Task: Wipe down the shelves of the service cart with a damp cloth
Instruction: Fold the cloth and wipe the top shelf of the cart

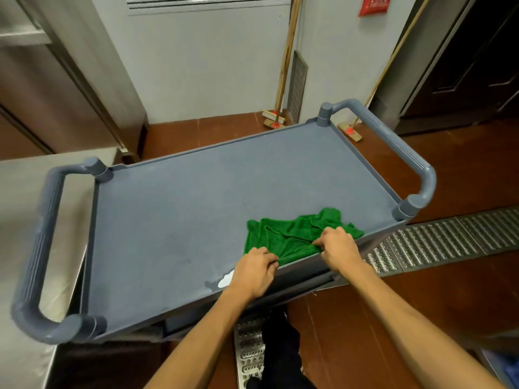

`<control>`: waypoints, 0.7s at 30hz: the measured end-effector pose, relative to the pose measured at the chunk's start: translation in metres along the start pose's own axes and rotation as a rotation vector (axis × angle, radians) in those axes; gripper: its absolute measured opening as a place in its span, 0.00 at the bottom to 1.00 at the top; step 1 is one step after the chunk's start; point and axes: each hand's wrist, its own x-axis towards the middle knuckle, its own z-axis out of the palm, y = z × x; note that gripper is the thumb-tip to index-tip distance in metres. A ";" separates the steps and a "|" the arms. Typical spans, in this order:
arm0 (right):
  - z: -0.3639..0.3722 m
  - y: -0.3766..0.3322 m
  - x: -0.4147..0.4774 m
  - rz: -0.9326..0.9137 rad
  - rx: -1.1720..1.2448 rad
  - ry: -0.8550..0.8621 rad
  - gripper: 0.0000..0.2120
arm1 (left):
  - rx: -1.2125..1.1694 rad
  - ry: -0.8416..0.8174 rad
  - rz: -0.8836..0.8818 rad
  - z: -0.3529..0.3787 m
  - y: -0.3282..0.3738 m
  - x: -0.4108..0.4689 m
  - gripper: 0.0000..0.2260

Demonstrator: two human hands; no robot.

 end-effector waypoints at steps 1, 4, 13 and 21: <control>0.002 -0.003 -0.001 -0.004 0.009 -0.006 0.20 | -0.004 0.007 -0.004 -0.001 -0.004 -0.003 0.12; 0.004 -0.017 -0.007 -0.044 0.011 -0.010 0.20 | -0.034 0.030 -0.022 -0.002 -0.017 -0.016 0.12; 0.011 -0.059 -0.020 -0.172 0.009 -0.013 0.20 | -0.071 0.095 -0.115 -0.013 -0.046 -0.057 0.15; 0.014 -0.095 -0.027 -0.293 -0.035 -0.015 0.20 | -0.067 0.134 -0.168 -0.024 -0.072 -0.092 0.24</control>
